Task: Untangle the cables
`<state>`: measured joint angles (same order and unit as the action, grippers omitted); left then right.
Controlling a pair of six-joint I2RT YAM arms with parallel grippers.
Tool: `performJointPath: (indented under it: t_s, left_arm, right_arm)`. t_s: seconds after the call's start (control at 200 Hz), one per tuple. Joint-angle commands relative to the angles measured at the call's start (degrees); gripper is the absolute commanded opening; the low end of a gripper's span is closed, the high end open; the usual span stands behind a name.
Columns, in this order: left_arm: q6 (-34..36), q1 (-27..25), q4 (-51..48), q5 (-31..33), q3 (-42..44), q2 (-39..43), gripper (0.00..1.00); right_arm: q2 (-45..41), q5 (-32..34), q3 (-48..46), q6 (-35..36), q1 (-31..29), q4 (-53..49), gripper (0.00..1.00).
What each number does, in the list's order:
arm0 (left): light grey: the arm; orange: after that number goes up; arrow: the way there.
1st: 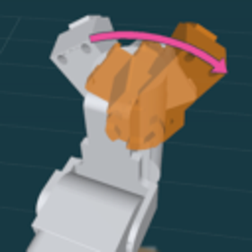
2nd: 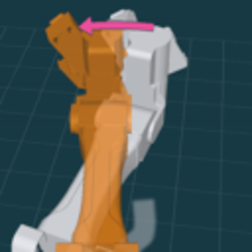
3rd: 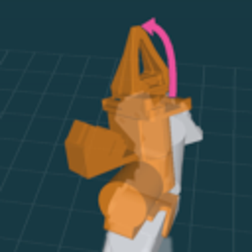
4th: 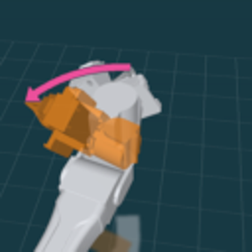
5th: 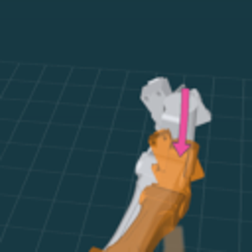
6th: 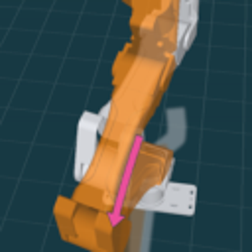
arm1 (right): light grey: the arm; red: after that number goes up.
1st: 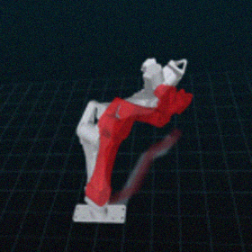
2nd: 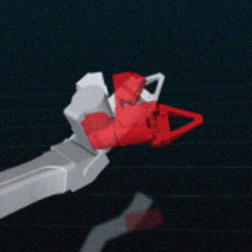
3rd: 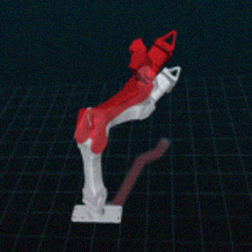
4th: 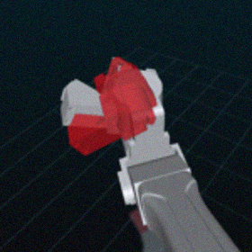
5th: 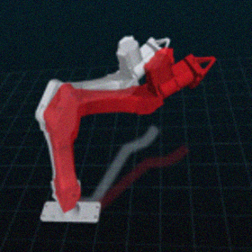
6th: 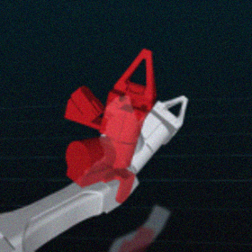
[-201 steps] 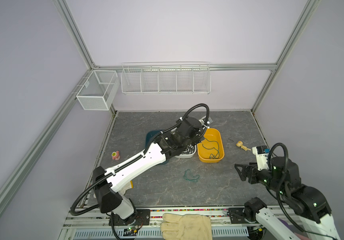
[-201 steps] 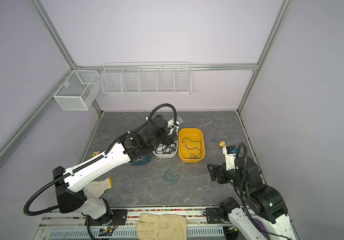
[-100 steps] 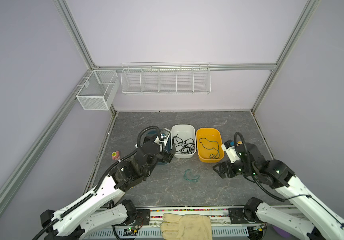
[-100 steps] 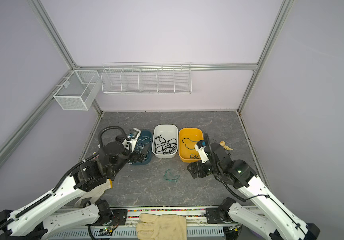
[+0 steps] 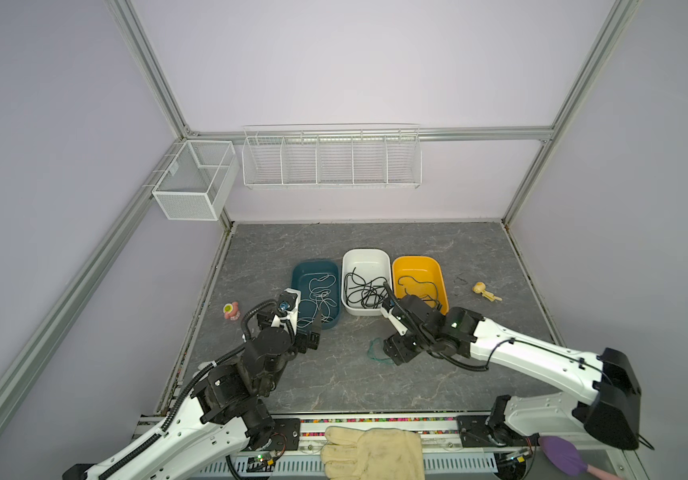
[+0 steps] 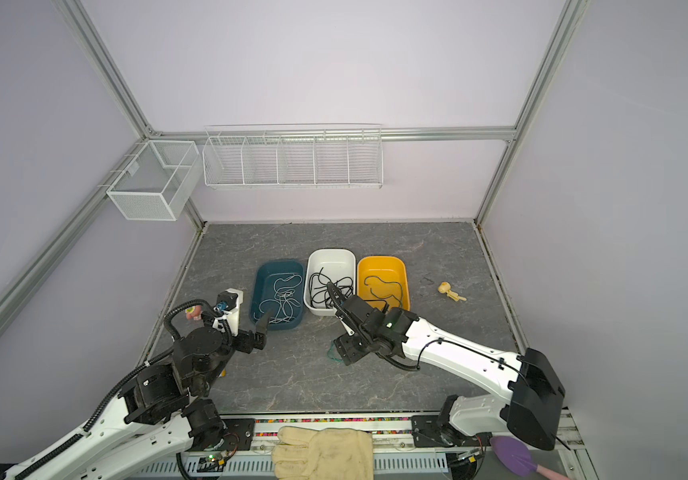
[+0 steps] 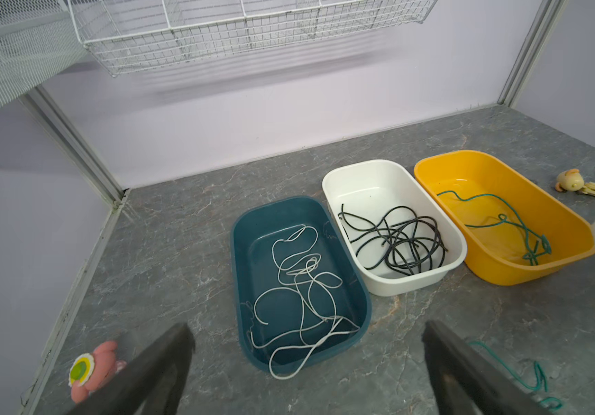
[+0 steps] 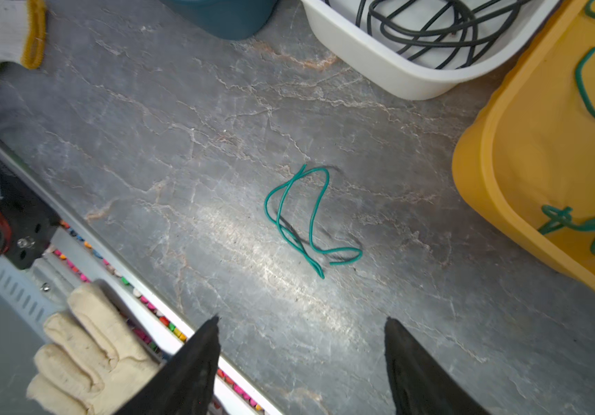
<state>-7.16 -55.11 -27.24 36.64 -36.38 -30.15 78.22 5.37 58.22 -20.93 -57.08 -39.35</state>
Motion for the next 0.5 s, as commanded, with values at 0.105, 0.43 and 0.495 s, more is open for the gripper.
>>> performJointPath:
  t_s: [0.105, 0.43, 0.495]
  left_arm:
    - [-3.17, 0.29, 1.07, 1.60, 2.35, 2.40, 0.99]
    - [-2.29, 0.27, -0.14, -0.69, 2.33, -1.73, 0.99]
    - [-2.16, 0.27, -0.18, -0.79, 2.45, -1.84, 0.99]
  right_arm:
    - [8.28, 3.17, 1.36, 1.29, -0.23, 6.03, 0.66]
    - [16.18, 3.60, 3.17, 2.34, 1.21, 9.32, 0.47]
    - [17.44, 3.32, 3.43, 2.39, 1.57, 9.57, 0.42]
